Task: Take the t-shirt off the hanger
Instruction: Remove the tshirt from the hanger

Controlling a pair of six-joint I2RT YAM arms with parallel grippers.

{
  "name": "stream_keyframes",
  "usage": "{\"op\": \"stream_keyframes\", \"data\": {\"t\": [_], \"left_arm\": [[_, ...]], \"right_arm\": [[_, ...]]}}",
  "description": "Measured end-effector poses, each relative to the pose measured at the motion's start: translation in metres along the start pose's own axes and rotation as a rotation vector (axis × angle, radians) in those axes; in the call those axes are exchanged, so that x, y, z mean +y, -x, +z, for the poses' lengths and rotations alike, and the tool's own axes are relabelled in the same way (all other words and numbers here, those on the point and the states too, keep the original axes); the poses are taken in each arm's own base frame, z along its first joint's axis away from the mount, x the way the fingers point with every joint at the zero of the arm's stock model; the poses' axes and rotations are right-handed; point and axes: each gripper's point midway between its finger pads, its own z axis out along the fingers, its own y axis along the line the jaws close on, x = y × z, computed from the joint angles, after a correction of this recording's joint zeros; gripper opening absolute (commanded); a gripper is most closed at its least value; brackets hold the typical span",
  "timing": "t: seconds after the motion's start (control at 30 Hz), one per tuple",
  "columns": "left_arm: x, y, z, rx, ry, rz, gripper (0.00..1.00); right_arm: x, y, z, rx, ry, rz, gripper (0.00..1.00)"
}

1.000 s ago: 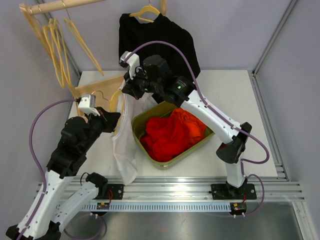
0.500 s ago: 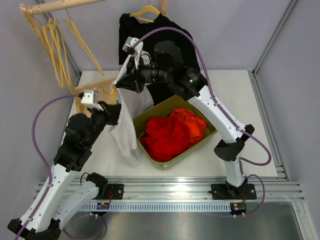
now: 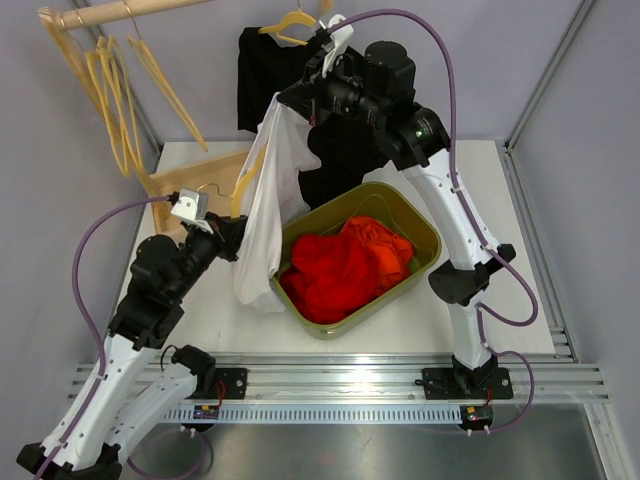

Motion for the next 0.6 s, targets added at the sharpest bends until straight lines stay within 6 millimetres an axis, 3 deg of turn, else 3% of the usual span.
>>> {"op": "stream_keyframes", "data": {"t": [0.13, 0.27, 0.6], "left_arm": [[-0.007, 0.006, -0.012, -0.023, -0.044, 0.043, 0.00], [-0.011, 0.004, -0.023, -0.010, -0.074, 0.094, 0.00], [-0.001, -0.002, -0.040, 0.059, -0.035, 0.181, 0.00]], "right_arm": [[-0.010, -0.006, 0.009, -0.003, -0.027, -0.029, 0.00], [-0.030, -0.026, 0.023, 0.020, -0.074, -0.052, 0.00], [-0.059, -0.064, 0.038, 0.088, -0.128, -0.075, 0.00]]}}
